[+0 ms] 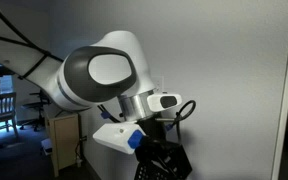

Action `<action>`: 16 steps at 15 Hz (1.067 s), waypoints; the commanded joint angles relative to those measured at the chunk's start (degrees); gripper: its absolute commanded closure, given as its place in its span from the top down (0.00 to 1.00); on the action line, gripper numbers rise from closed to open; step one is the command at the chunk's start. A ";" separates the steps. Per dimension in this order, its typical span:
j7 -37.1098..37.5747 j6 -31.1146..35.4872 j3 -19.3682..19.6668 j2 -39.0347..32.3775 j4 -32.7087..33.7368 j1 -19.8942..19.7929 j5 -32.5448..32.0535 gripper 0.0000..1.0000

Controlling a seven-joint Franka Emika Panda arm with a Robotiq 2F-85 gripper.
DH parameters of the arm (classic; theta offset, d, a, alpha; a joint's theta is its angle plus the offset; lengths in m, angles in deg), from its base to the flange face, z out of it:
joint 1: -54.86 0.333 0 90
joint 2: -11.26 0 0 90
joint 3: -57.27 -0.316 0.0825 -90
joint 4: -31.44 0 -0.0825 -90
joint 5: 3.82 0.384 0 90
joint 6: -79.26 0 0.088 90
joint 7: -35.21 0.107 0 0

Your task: Flip the right light switch up

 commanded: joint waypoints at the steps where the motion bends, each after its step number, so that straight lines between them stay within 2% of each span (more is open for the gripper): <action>1: 0.04 -0.23 0.63 0.03 0.11 0.64 -0.13 1.00; 6: -7.70 1.30 0.76 -4.11 4.52 3.60 1.03 1.00; 10: -18.80 4.28 1.10 -8.24 8.59 7.22 3.47 1.00; 16: -35.67 6.36 0.15 -14.68 14.93 10.03 4.43 1.00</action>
